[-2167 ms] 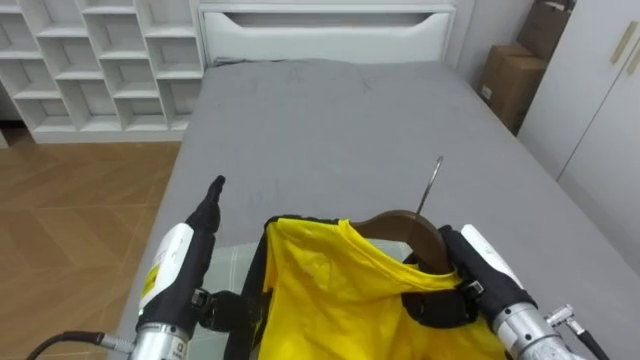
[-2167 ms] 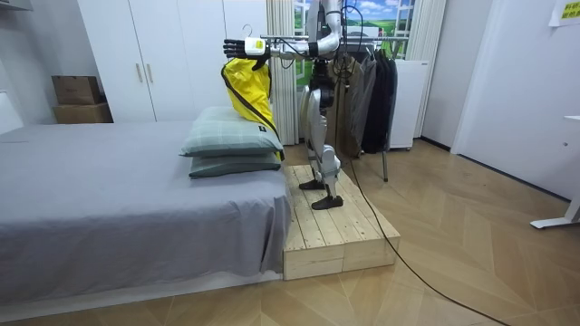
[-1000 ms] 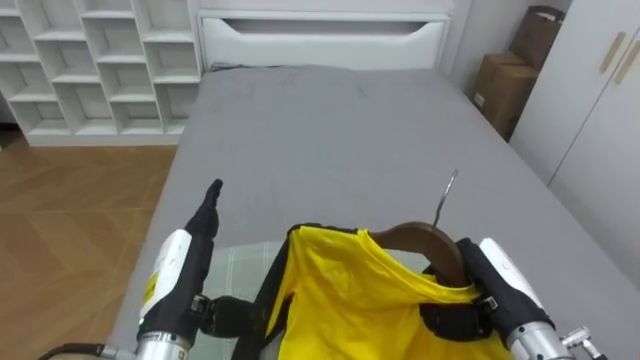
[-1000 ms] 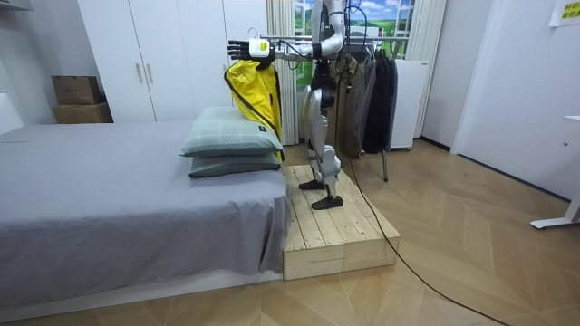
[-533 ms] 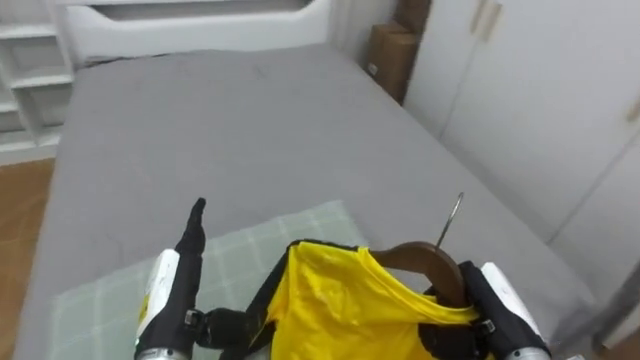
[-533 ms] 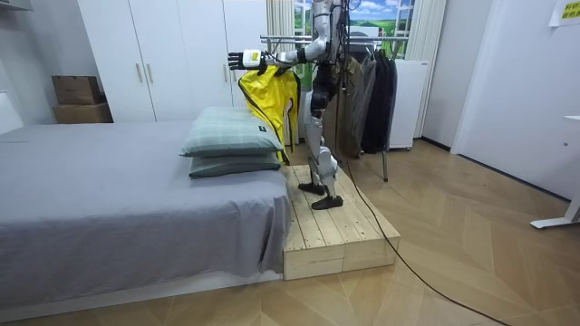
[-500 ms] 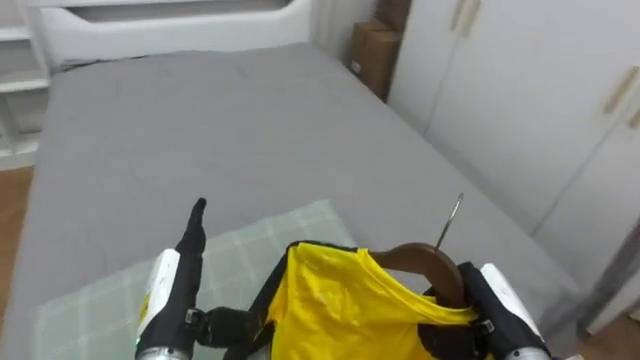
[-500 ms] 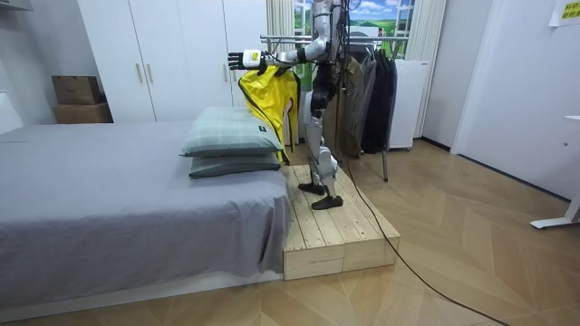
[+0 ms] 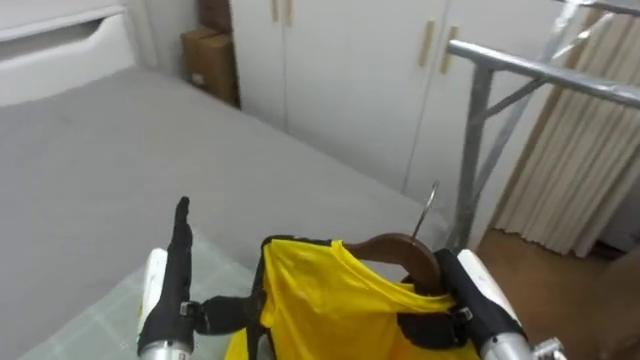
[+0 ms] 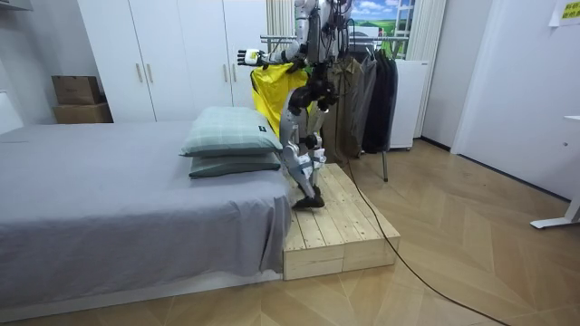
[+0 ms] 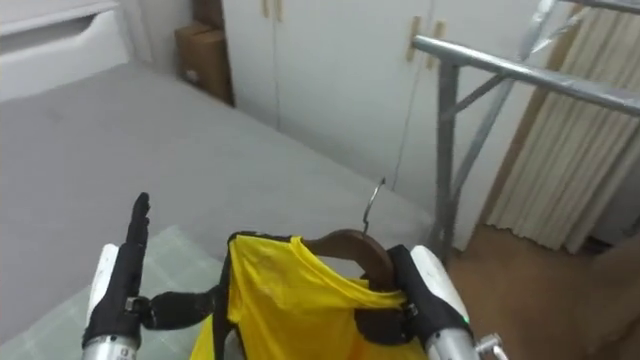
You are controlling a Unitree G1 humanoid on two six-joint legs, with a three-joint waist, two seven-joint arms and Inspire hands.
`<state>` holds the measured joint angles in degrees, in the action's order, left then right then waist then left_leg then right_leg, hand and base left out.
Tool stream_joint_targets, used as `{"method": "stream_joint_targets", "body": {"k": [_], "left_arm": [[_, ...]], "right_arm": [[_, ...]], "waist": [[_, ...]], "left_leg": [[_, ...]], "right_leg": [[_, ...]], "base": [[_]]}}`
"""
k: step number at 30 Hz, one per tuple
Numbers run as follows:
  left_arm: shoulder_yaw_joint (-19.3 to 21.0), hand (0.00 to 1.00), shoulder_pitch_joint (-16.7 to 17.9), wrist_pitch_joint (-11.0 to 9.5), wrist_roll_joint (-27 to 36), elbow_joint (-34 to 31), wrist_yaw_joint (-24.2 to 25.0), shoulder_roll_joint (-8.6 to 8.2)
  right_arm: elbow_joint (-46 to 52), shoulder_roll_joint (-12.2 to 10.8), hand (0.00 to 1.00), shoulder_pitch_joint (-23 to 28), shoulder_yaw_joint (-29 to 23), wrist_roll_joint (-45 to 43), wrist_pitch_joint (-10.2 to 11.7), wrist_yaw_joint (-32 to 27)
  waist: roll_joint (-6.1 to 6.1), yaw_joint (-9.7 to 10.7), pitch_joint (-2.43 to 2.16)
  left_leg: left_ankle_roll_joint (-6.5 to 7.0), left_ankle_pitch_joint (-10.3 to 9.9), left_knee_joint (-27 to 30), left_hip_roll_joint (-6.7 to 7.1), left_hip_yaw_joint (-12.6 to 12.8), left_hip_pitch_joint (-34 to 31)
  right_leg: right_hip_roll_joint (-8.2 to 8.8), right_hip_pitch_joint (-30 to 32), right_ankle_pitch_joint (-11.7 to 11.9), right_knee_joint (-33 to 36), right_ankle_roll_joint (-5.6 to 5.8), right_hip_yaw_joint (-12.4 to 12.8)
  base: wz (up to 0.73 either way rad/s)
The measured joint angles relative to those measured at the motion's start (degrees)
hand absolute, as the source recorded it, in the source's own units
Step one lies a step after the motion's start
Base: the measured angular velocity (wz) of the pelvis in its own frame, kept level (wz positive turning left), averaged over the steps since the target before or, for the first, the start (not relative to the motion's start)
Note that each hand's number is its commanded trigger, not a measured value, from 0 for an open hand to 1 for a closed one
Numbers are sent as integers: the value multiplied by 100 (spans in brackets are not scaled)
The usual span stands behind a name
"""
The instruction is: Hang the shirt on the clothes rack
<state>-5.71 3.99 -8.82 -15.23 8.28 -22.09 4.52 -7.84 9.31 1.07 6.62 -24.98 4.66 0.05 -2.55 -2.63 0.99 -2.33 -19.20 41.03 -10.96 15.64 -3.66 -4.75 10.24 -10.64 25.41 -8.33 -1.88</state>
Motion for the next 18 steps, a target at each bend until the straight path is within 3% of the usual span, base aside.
{"method": "stream_joint_targets", "body": {"k": [1,4,6,7,10,18], "left_arm": [[-11,0,-1,-39,-1,-7,-82,-18],[-15,0,-74,-88,-12,-7,-285,-100],[-63,0,-94,-122,-5,-6,-338,-115],[-144,0,-101,-127,2,6,-403,-111],[-292,0,-95,-132,5,100,-532,-52],[-189,0,-5,-132,-42,156,-556,323]], "right_arm": [[5,13,100,-50,4,25,16,-20],[182,81,100,-95,-8,-24,16,-81],[284,164,100,-98,-12,42,16,-134],[306,212,100,-107,-30,47,15,-185],[341,204,100,-70,-117,47,7,-277],[416,138,100,111,-353,260,-69,-326]], "waist": [[15,-51,-11],[23,77,-23],[77,116,-56],[127,160,-68],[122,414,-65],[130,386,-62]], "left_leg": [[-119,68,-513,157,-424,-28],[-259,231,-1688,489,-1227,-79],[-260,439,-2081,612,-1271,-2],[-149,665,-2244,671,-1266,62],[-63,636,-2435,773,-1247,159],[94,569,-2763,788,-664,460]], "right_leg": [[-50,-34,33,-72,58,262],[-178,-8,201,-172,72,874],[-300,58,257,-212,149,1199],[-384,75,300,-258,202,1365],[-388,57,396,-471,340,1570],[-496,26,487,-667,499,2128]], "base": [[-156],[-115],[-93],[-81],[-39],[-40]]}}
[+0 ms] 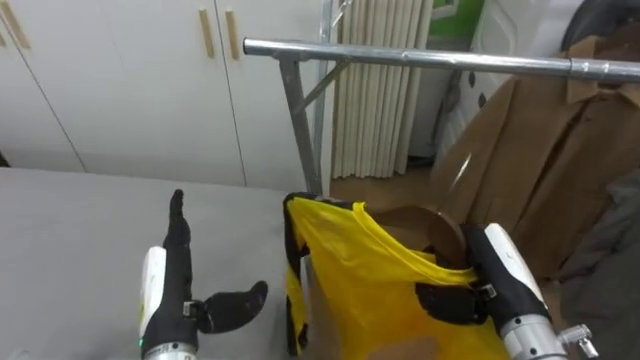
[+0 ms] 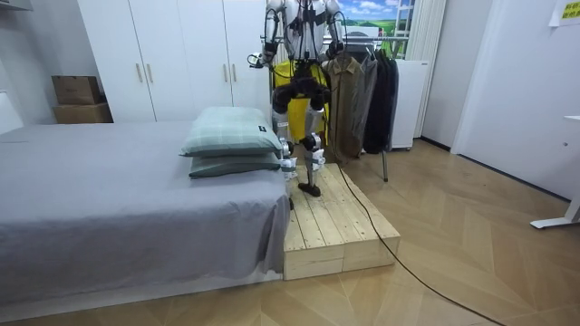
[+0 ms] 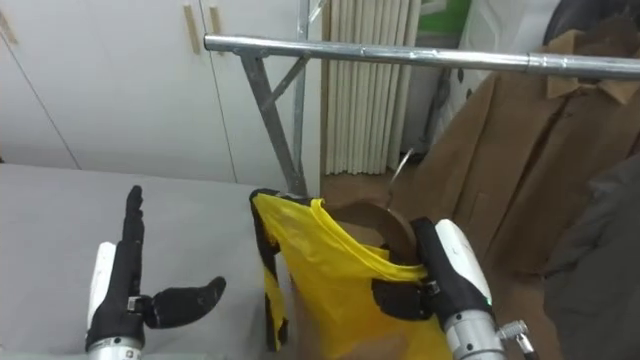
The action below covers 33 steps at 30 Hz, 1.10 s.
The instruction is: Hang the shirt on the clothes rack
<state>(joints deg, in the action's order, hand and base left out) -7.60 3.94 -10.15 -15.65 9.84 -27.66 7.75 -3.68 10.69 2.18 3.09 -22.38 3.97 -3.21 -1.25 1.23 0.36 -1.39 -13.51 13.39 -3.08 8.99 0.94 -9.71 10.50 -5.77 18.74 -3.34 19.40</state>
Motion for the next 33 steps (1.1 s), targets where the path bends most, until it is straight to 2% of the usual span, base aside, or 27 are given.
{"method": "stream_joint_targets", "body": {"k": [6,12,17,20,23,25,28,33], "left_arm": [[58,0,-5,0,-10,0,-71,-2],[66,0,-11,0,-14,0,-70,-15],[68,0,-120,-10,-18,-25,-70,-15],[84,0,-136,-26,-18,-232,-70,0],[84,0,-135,-135,-18,-368,-65,13],[79,0,-135,-161,-17,-371,-31,91],[93,0,-133,-161,-18,-370,0,184],[200,0,-130,-161,-165,-383,203,187]], "right_arm": [[36,18,100,-25,6,-46,-59,2],[290,58,100,-98,10,-64,-232,2],[492,69,100,-100,5,-63,-231,7],[544,74,100,-99,4,-43,-231,100],[587,161,100,-99,-5,7,-231,290],[688,277,100,-94,-5,7,-231,451],[742,303,100,-94,-38,0,-231,645],[962,320,100,-106,-169,-48,-233,961]], "waist": [[66,-2,-3],[66,10,-2],[13,46,18],[-57,29,50],[-104,34,43],[-115,39,41],[-159,18,12],[-192,-14,-10]], "left_leg": [[-22,14,-213,-30,170,193],[-31,35,-213,-56,352,197],[-31,35,-229,-60,434,278],[-30,35,-259,-63,479,276],[-30,35,-273,-65,479,275],[-31,35,-278,-85,474,268],[-32,35,-278,-109,465,278],[-50,45,-278,-134,467,282]], "right_leg": [[-93,-39,-10,2,-13,159],[-165,0,-4,1,-24,337],[-187,-49,-5,-7,-22,400],[-205,-29,3,-14,-16,444],[-215,-31,7,-41,-18,431],[-221,-51,39,-115,-27,403],[-222,-69,46,-127,-40,390],[-229,-71,52,-126,-70,378]], "base": [[-17],[-14],[-9],[-8],[1],[4],[1],[0]]}}
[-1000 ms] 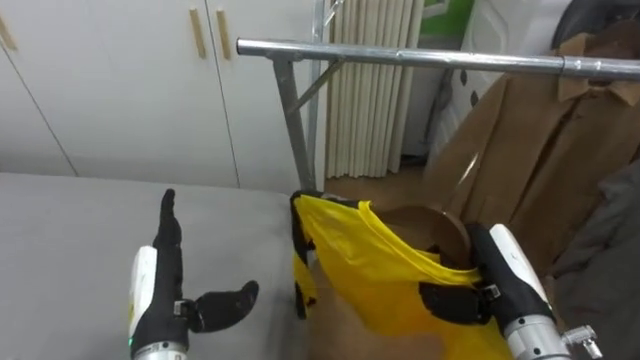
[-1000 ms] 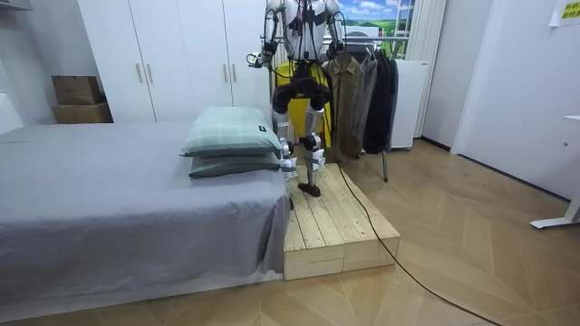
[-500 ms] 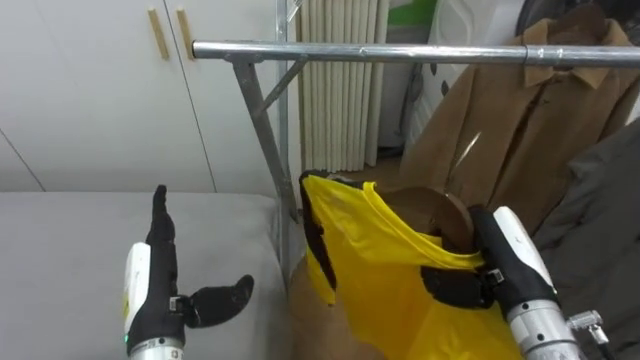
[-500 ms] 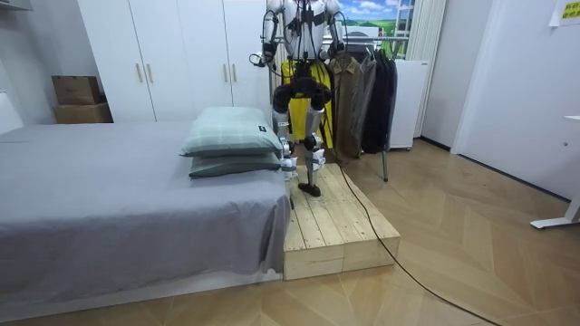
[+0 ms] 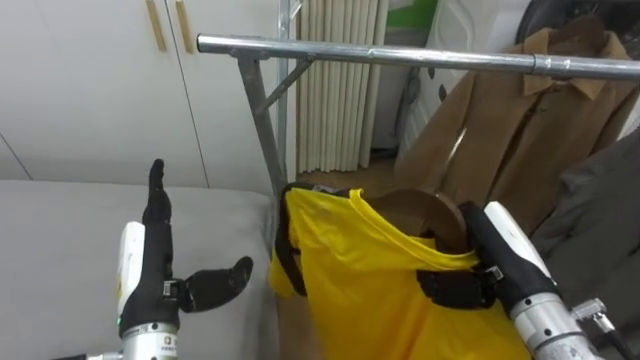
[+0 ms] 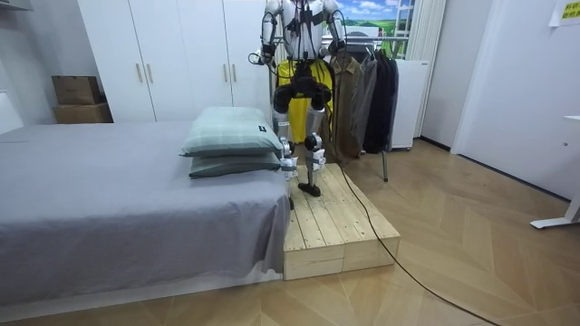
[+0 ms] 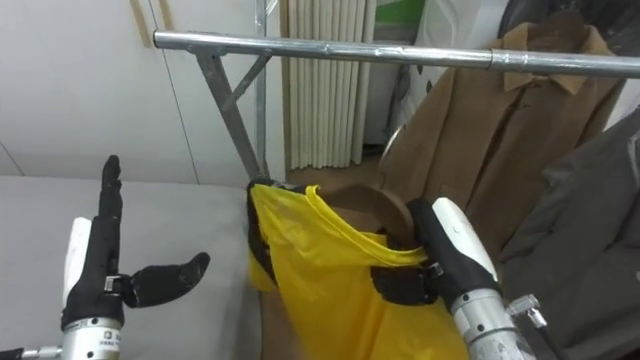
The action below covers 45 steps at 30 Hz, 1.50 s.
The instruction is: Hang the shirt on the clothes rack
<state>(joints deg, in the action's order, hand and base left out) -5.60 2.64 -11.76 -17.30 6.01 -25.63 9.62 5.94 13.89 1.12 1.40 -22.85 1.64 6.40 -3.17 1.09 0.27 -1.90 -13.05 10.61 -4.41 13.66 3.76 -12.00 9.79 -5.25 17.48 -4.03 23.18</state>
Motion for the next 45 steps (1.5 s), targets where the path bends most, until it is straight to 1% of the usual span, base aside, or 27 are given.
{"method": "stream_joint_targets", "body": {"k": [1,5,7,9,11,13,16,17,18,20,22,24,28,32,33,34,36,38,39,42,44,45], "left_arm": [[24,0,6,0,-98,-22,15,-1],[88,0,129,-37,-113,-186,40,-1],[125,0,144,-51,-114,-194,52,2],[134,0,144,-57,-175,-195,112,3],[134,0,145,-59,-229,-196,161,4],[137,0,143,-72,-248,-196,172,12],[141,0,143,-90,-247,-206,173,14],[141,0,143,-90,-247,-205,174,13],[142,0,144,-90,-242,-202,174,13],[146,0,143,-91,-243,-202,173,14],[149,0,157,-91,-244,-200,219,24],[152,0,162,-91,-243,-201,304,27],[162,0,161,-94,-234,-205,515,19],[165,0,160,-94,-201,-271,627,10],[165,0,156,-94,-203,-295,643,7],[166,0,156,-94,-199,-348,668,6],[175,0,157,-94,-114,-456,747,6],[219,0,160,-95,-95,-585,795,5],[286,0,161,-99,-93,-652,842,4],[386,0,199,-100,-84,-762,864,10],[365,0,208,-106,-85,-767,863,10],[360,0,209,-110,-80,-767,862,10]], "right_arm": [[23,6,100,-13,-79,0,0,23],[147,76,100,-19,-235,-16,-1,93],[215,204,100,-90,-268,-21,-1,146],[332,252,100,-109,-316,-22,-34,215],[362,361,100,-188,-321,43,-34,308],[363,517,100,-329,-321,93,-34,379],[370,540,100,-398,-322,148,-34,430],[370,541,100,-410,-322,150,-34,450],[370,541,100,-435,-321,151,-34,495],[364,541,100,-447,-319,184,-34,517],[332,540,100,-449,-319,273,-34,559],[314,534,100,-459,-319,274,-34,586],[255,531,100,-512,-315,360,-34,647],[37,523,100,-707,-309,508,-33,676],[-123,516,100,-817,-309,626,-33,676],[-293,516,100,-926,-309,762,-34,677],[-442,513,100,-1002,-307,998,-34,684],[-553,513,100,-1062,-307,1275,-35,725],[-585,512,100,-1118,-304,1457,-35,768],[-778,510,100,-1296,-256,1848,-35,777],[-1018,514,100,-1455,-259,2063,-35,730],[-1157,516,100,-1528,-258,2209,-35,670]], "waist": [[0,-9,0],[-4,-30,3],[-36,-50,6],[-71,-115,5],[-111,-150,6],[-164,-213,14],[-252,-288,6],[-261,-301,7],[-263,-342,8],[-261,-415,9],[-249,-489,16],[-233,-505,28],[-206,-627,51],[-230,-705,66],[-247,-733,71],[-289,-766,72],[-345,-819,73],[-365,-928,69],[-367,-958,69],[-373,-983,69],[-377,-994,68],[-382,-1014,67]], "left_leg": [[-4,2,0,0,1,3],[-18,11,0,-3,11,29],[-25,15,0,-6,15,21],[-35,22,3,-8,10,11],[-40,25,8,-16,-8,25],[-45,28,7,-29,-38,77],[-65,39,8,-69,-37,94],[-67,40,8,-77,-37,97],[-76,45,7,-90,-33,98],[-93,55,2,-97,4,100],[-99,59,2,-96,-48,107],[-99,59,2,-91,-125,126],[-100,59,2,-88,-163,122],[-109,64,3,-93,-185,88],[-114,68,5,-94,-224,77],[-130,77,5,-86,-249,62],[-147,86,12,-83,-275,46],[-176,104,12,-88,-277,44],[-191,115,15,-87,-321,31],[-200,124,19,-91,-443,85],[-200,123,29,-95,-477,139],[-200,123,29,-95,-547,154]], "right_leg": [[-3,-1,-1,4,-2,6],[-5,-19,-7,20,-13,-2],[-7,-8,-7,22,-14,-11],[-9,-9,-2,17,-20,-11],[-6,-32,8,8,-35,-33],[3,-100,15,-20,-46,-90],[11,-167,36,-98,-80,-196],[12,-180,40,-117,-87,-212],[25,-209,55,-169,-106,-260],[35,-209,54,-171,-108,-299],[46,-245,44,-176,-123,-342],[59,-288,25,-184,-137,-387],[84,-287,-6,-169,-145,-471],[104,-263,-24,-154,-157,-559],[120,-253,-38,-130,-176,-623],[141,-207,-91,-38,-196,-719],[182,-180,-158,34,-230,-899],[180,-190,-174,38,-250,-927],[185,-199,-184,38,-267,-950],[188,-299,-218,29,-314,-983],[194,-362,-241,26,-329,-1047],[200,-389,-258,26,-339,-1075]], "base": [[0],[0],[0],[0],[6],[11],[17],[18],[18],[13],[13],[16],[8],[12],[24],[27],[31],[19],[14],[13],[11],[13]]}}
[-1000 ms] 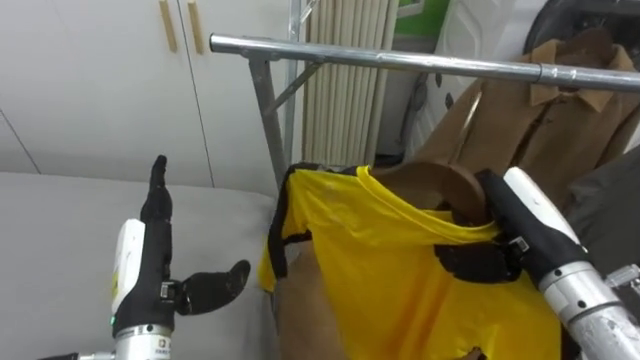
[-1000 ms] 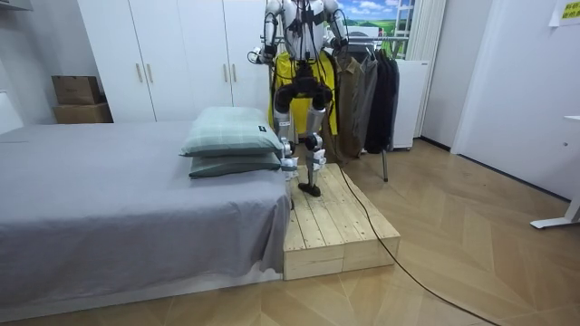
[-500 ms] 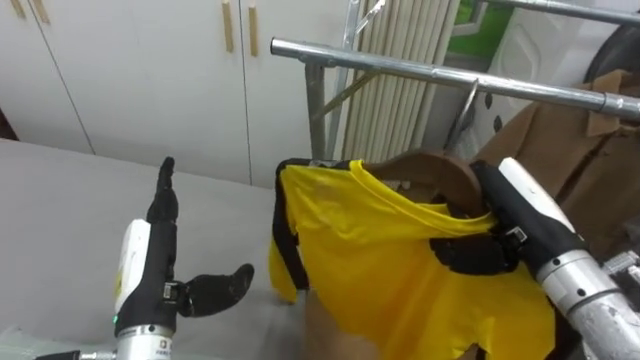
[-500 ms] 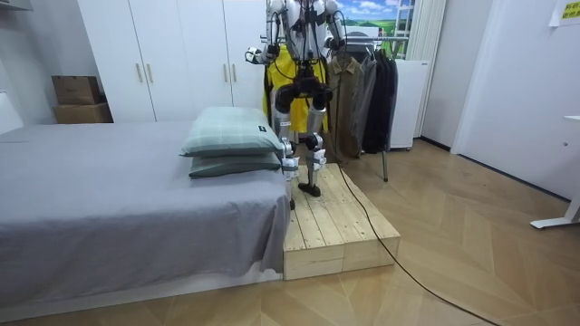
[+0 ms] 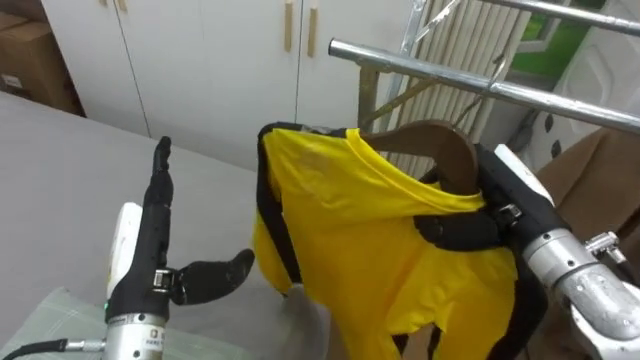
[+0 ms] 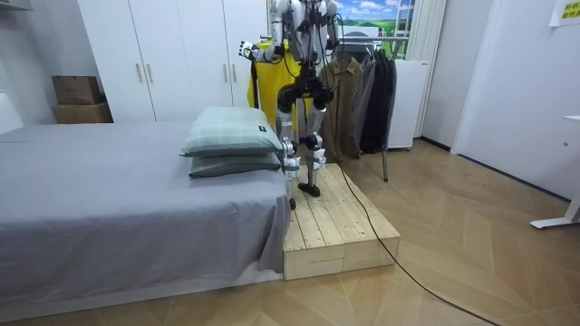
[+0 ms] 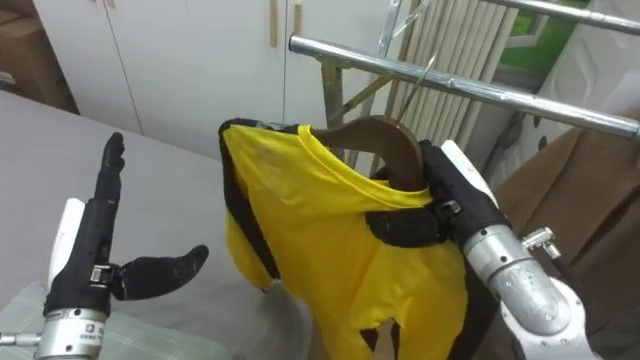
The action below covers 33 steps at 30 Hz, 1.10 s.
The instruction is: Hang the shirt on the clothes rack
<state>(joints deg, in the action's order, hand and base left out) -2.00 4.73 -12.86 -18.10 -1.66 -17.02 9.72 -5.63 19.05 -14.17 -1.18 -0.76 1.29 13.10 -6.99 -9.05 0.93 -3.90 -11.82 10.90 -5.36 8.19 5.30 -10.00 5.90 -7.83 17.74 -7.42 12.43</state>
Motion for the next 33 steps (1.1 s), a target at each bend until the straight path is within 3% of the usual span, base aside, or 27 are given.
{"method": "stream_joint_targets", "body": {"k": [6,13,18,27,33], "left_arm": [[-3,0,48,-34,43,0,-13,-2],[15,0,158,-34,45,1,1,-3],[124,0,165,-34,42,20,18,-18],[221,0,327,-33,32,19,23,-24],[223,0,332,-29,44,16,41,-17]], "right_arm": [[-457,115,100,-196,0,668,1,-301],[-935,116,100,-755,-4,1049,9,-560],[-1096,162,100,-845,-12,1414,12,-802],[-1841,553,100,-1216,-10,2083,40,-680],[-2271,558,100,-1216,-9,2646,39,-485]], "waist": [[-5,-146,1],[-2,-127,2],[6,-123,7],[29,-92,10],[128,-74,5]], "left_leg": [[0,0,-9,-2,-158,-2],[-3,1,-6,4,-395,36],[-12,6,-7,11,-516,40],[-40,22,-7,3,-530,-45],[-57,32,-5,10,-603,-71]], "right_leg": [[13,-19,-38,8,-40,-110],[47,-139,-104,-6,-81,-292],[77,-175,-144,-10,-99,-404],[96,-101,-177,5,-122,-524],[111,-110,-194,10,-145,-565]], "base": [[10],[14],[13],[5],[6]]}}
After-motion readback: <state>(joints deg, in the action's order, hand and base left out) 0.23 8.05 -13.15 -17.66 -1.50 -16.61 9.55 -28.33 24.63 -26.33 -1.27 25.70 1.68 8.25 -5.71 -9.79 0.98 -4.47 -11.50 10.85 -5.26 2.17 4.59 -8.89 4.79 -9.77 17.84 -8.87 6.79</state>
